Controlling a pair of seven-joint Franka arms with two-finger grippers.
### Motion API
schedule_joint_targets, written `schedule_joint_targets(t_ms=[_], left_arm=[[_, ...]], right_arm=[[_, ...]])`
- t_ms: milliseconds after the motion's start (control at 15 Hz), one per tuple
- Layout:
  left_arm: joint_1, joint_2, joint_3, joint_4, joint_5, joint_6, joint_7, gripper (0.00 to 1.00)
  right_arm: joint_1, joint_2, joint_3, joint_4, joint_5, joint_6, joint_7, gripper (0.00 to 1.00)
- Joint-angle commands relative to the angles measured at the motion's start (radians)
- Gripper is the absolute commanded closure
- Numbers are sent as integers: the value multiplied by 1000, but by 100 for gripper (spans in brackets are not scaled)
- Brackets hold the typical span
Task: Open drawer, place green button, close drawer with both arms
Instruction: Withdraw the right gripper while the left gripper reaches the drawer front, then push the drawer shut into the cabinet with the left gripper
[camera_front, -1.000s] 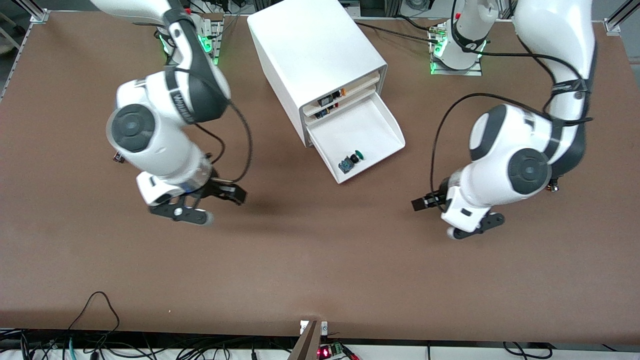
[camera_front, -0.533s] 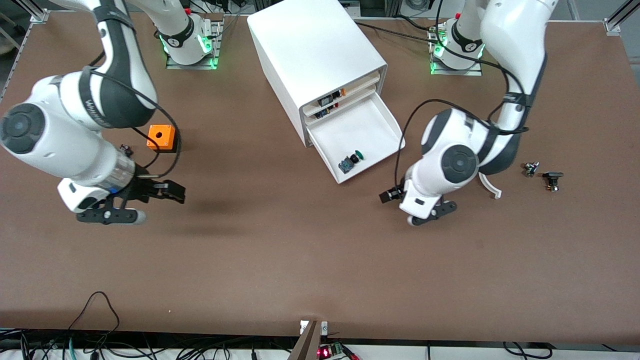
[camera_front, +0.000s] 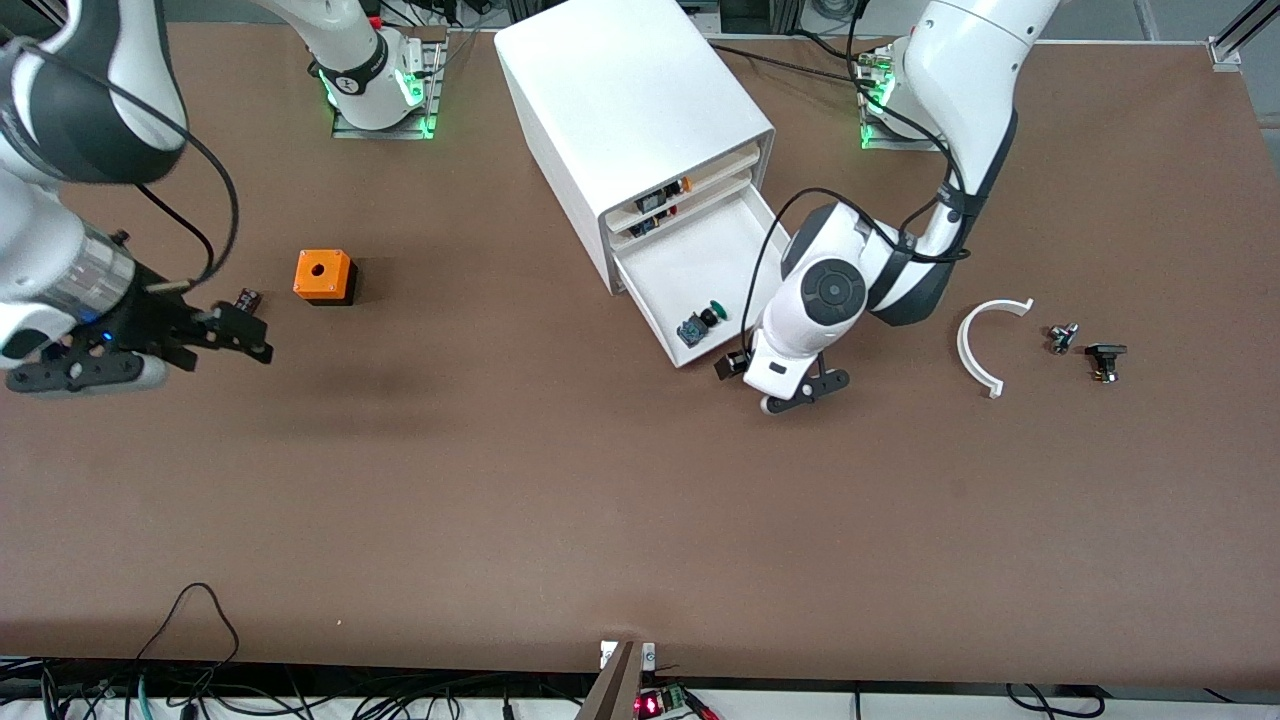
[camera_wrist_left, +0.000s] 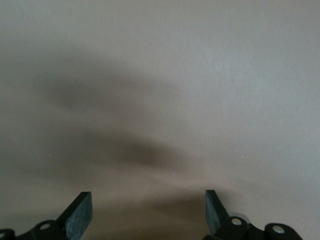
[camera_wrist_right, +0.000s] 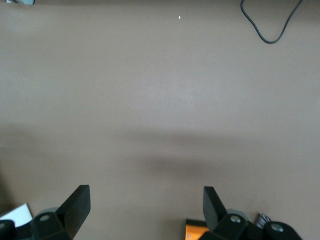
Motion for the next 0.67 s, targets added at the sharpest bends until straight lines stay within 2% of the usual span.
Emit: schedule_joint_targets(t_ms=[0, 200, 600], left_arm=[[-51, -29, 8, -55, 7, 40, -76, 1], [-54, -37, -16, -77, 7, 39, -85, 1], [-41, -71, -134, -146, -10, 28, -133, 1]], right_arm=[[11, -89, 9, -41, -48, -63, 40, 0], [17, -118, 46, -33, -84, -105, 109, 0], [16, -121, 33, 18, -76, -146, 108, 0]])
